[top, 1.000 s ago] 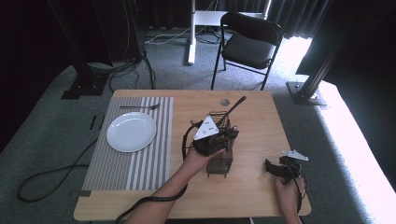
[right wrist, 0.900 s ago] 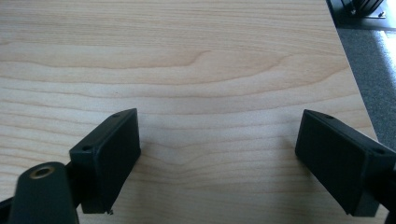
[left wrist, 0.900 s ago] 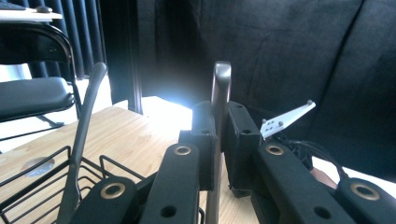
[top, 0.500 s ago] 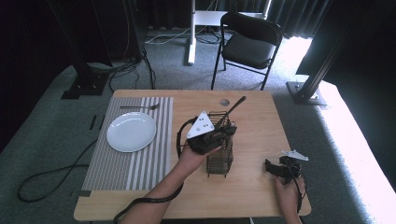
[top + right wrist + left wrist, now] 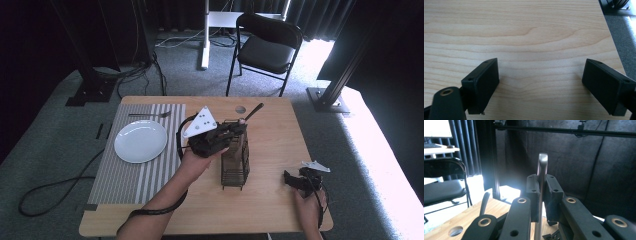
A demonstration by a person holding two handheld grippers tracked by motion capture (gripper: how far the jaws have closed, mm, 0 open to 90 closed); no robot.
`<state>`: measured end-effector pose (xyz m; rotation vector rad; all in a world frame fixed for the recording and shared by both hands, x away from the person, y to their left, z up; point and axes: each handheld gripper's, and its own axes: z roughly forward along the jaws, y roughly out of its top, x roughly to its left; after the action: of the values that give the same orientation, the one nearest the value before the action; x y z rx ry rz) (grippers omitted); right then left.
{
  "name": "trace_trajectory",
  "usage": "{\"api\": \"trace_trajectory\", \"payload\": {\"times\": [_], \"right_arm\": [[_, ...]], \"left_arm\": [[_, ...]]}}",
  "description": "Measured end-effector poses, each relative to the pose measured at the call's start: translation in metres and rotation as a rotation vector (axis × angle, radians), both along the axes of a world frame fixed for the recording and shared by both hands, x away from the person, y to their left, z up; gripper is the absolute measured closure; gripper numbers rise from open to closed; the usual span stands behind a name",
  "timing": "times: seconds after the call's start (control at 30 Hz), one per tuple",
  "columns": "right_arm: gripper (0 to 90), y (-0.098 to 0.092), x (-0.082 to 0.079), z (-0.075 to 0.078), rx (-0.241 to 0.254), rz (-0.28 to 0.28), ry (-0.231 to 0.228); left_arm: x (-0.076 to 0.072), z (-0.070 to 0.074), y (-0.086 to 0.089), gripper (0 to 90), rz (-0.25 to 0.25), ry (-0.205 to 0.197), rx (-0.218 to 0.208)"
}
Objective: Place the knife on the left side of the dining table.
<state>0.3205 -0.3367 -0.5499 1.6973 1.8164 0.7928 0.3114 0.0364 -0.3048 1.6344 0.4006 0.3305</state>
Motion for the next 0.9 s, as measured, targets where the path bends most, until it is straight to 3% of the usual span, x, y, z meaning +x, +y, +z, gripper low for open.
{"api": "trace_trajectory", "payload": {"times": [0.43, 0.9], "right_arm": [[13.5, 0.0, 0.0, 0.0, -0.001, 0.0, 0.0], [13.5, 0.0, 0.0, 0.0, -0.001, 0.001, 0.0]], "left_arm": [[-0.019, 0.03, 0.02, 83.9, -0.01, -0.031, -0.015], [-0.026, 0.029, 0.06, 83.8, 0.081, -0.022, -0.008]]}}
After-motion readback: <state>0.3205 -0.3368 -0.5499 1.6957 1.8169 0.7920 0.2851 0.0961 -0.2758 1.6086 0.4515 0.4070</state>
